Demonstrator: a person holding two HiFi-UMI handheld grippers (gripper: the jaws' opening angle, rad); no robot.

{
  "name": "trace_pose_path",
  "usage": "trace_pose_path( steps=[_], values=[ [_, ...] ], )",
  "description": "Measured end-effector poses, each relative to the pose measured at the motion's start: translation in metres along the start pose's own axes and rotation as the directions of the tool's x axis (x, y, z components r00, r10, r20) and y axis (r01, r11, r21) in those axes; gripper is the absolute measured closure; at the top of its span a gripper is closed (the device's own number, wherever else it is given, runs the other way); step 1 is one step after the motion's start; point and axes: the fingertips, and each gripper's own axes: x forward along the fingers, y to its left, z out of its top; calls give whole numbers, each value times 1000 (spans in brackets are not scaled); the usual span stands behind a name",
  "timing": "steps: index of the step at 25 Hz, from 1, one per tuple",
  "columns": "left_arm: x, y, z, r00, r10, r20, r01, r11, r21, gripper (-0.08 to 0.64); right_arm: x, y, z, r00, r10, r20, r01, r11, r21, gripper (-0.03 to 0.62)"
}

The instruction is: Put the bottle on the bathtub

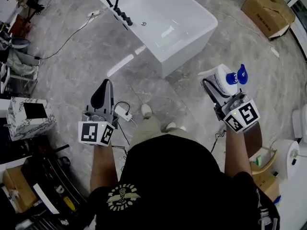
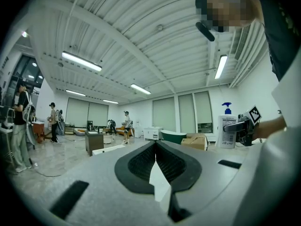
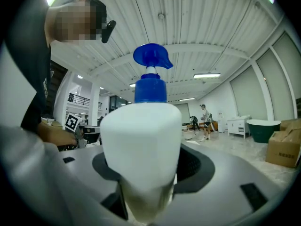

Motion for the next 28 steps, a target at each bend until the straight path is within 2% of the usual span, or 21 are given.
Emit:
trace_pose_path(
  steps=[11,19,28],
  values=[
    [42,34,8,1000,-24,17,24,1000,-8,549,47,-19,2,1000,-18,-19,18,1000,-16,325],
    [85,62,-1,998,-67,10,67,997,-24,551,79,-38,-1,997,-61,-42,61,998,-14,325],
    [136,109,4,990,-141,28,142,989,-40,551,127,-51,17,991,-126,-50,124,992,-31,325]
  ],
)
